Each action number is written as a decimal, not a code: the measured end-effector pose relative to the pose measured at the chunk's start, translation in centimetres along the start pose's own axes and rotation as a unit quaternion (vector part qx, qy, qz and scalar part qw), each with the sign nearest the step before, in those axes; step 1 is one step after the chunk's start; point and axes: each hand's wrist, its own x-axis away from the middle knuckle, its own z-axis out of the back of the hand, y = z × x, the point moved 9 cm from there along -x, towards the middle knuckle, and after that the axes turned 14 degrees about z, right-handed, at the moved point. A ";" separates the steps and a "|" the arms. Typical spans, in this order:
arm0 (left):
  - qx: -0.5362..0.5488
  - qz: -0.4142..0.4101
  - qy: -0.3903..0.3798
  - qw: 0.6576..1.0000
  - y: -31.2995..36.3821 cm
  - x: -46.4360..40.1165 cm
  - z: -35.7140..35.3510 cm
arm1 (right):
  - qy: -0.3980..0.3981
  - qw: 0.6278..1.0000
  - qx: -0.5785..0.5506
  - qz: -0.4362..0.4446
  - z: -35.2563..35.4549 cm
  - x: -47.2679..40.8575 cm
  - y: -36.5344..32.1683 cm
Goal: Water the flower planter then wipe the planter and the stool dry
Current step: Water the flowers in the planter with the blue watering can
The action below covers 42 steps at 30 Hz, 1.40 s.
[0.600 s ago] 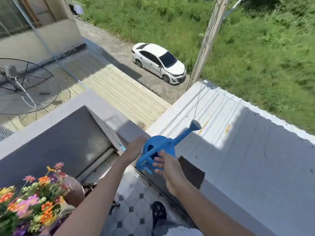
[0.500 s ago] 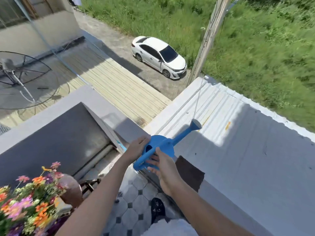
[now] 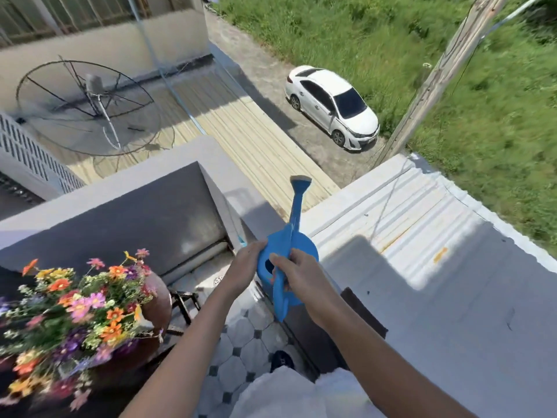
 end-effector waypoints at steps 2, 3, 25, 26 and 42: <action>0.042 -0.007 0.033 0.999 -0.4 2.5 1.9 | -0.040 0.998 0.046 0.031 -1.6 0.6 -2.3; 0.063 -0.009 0.054 0.996 -0.8 3.8 2.9 | -0.060 0.994 0.076 0.048 -2.5 0.9 -3.4; 0.135 0.033 0.330 0.934 -11.4 29.4 17.4 | -0.249 0.769 0.508 0.297 -24.9 12.7 -16.8; 0.128 0.044 0.331 0.934 -11.7 30.1 17.5 | -0.250 0.758 0.521 0.302 -25.5 13.2 -17.0; 0.094 0.042 0.350 0.931 -13.3 36.4 18.9 | -0.310 0.699 0.571 0.298 -31.9 17.4 -19.8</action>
